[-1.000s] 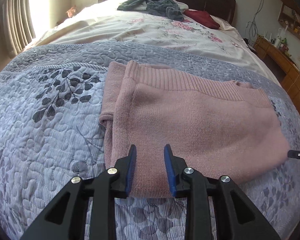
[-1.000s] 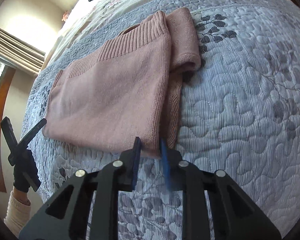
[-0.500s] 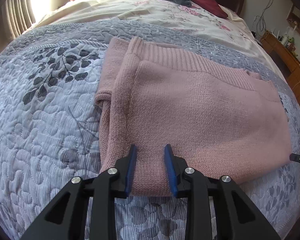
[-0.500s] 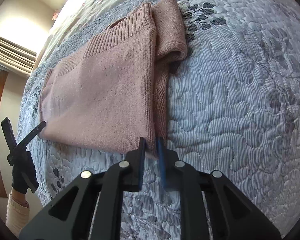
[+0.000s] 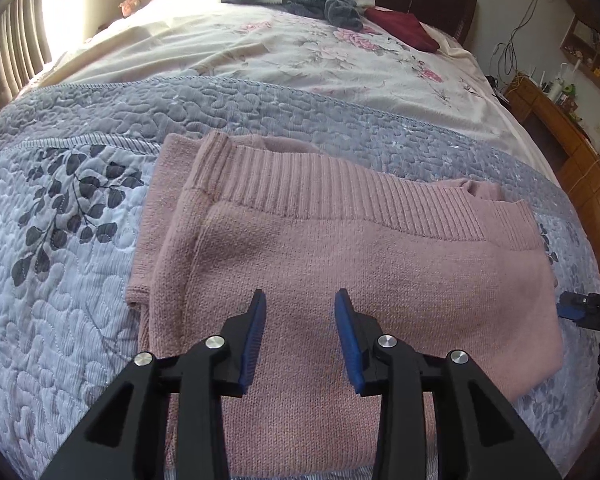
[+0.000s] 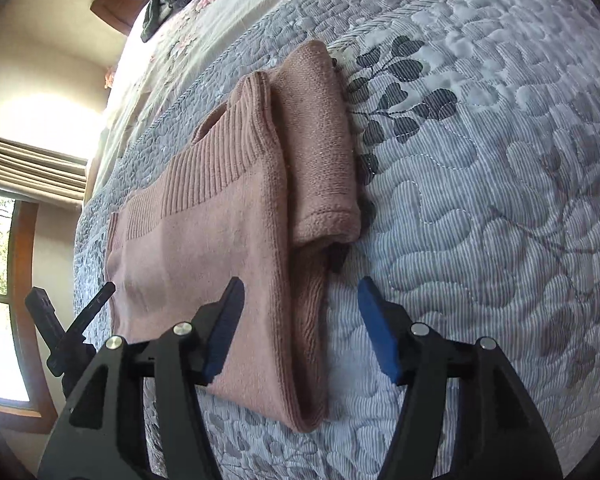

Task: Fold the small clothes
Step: 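Open both tools and release the folded sweater, then grasp one side edge with the right tool and fold it over the middle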

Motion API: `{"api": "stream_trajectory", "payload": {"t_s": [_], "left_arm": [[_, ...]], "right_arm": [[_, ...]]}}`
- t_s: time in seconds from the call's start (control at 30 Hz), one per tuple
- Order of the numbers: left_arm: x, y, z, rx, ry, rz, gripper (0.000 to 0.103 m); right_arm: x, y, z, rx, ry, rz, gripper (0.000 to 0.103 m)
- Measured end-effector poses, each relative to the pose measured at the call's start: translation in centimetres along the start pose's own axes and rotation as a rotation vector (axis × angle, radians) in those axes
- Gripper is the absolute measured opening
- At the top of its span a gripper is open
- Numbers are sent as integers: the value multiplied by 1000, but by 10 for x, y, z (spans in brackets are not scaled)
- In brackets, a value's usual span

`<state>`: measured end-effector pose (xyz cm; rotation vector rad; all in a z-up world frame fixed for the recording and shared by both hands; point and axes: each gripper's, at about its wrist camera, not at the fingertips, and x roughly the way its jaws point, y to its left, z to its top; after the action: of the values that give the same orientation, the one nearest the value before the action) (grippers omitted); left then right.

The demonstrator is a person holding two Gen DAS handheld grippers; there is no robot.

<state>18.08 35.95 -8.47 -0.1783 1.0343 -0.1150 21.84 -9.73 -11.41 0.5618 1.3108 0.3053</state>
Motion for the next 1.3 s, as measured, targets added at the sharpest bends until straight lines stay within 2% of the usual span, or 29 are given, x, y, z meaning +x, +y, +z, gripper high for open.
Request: {"api": "stream_trajectory", "payload": {"t_s": [0.23,0.3,0.33,0.37,0.4,0.47,1.03,1.17,1.3], "left_arm": [[22,4,4,5,33,0,36],[25,5,4,3,37,-4,37],[26,6,4,0,39,-5,37],[27,6,4,-2,40,-7,37],[27,7,3,-3,41,-9,37],[28,7,4,2,41,-12,37],[28,11,1,-9,29,-37,37],[12,17,1,-47,18,-64,37],[-8,24,0,-46,-12,-81,37]], "right_arm": [[19,-4,11,39,-28,99,60],[25,-2,14,41,-31,114,55],[28,-1,16,43,-25,119,48],[31,0,17,44,-21,117,35],[32,-2,18,44,-18,118,30],[33,-2,18,42,-24,118,27],[34,-6,11,80,-38,88,24],[20,20,15,42,-48,75,21],[0,72,19,-50,-63,124,20]]}}
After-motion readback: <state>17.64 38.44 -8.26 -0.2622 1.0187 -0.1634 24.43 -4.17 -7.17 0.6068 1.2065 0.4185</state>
